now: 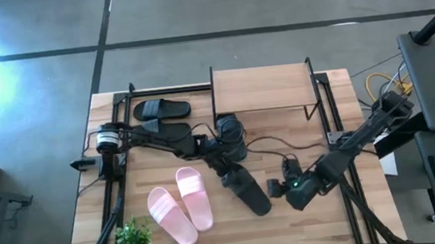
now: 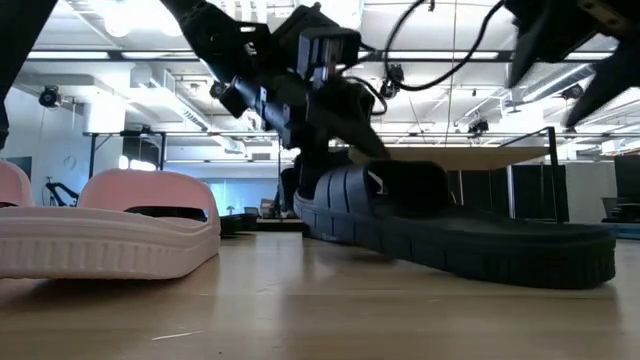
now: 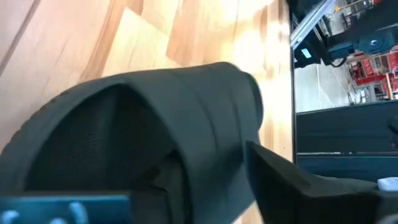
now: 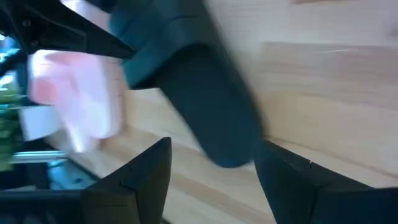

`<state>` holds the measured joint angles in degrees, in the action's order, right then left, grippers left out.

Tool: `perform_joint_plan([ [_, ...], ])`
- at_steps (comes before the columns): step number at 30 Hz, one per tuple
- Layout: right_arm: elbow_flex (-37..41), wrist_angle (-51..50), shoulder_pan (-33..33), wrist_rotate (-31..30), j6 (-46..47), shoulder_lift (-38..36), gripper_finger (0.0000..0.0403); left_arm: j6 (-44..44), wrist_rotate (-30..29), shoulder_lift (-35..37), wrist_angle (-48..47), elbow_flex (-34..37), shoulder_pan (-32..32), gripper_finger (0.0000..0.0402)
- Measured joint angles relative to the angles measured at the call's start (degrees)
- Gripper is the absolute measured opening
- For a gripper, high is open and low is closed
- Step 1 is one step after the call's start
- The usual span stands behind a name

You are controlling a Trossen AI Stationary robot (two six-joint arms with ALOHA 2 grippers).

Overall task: Pick and place slides into the shelf
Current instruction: Put the black slide under the shelf

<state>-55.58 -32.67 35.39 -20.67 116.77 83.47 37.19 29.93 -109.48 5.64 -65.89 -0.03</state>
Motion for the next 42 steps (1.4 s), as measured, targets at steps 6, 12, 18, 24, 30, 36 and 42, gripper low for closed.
perform_joint_plan([
  [6,0.0,6.5,-0.3,-0.4,-0.2,4.3,0.0137,0.0,4.7,4.3,-3.0,-0.1,0.0,0.0223],
  [12,0.2,13.6,-1.3,-1.0,-0.4,7.8,0.0032,0.0,3.6,7.7,-4.6,0.0,-0.3,0.0252],
  [18,0.1,23.4,-3.1,-1.2,-2.4,12.0,0.0013,-0.3,-1.3,6.3,-4.7,0.6,-1.2,0.0254],
  [24,-0.2,22.8,-3.5,2.4,0.5,15.7,0.0012,-0.5,0.4,6.7,-4.8,1.2,-1.4,0.0254],
  [30,-0.1,22.4,-3.0,6.0,3.0,17.8,0.0012,-9.1,0.8,11.6,-12.6,3.4,-1.2,0.0254],
  [36,-0.1,16.2,-1.6,6.1,5.9,17.1,0.0012,-13.5,-3.0,17.8,-21.4,8.3,-1.2,0.0254],
  [42,-0.9,18.5,-1.1,1.9,4.2,13.7,0.0013,-2.4,-1.0,18.6,1.5,17.0,-2.1,0.0251],
])
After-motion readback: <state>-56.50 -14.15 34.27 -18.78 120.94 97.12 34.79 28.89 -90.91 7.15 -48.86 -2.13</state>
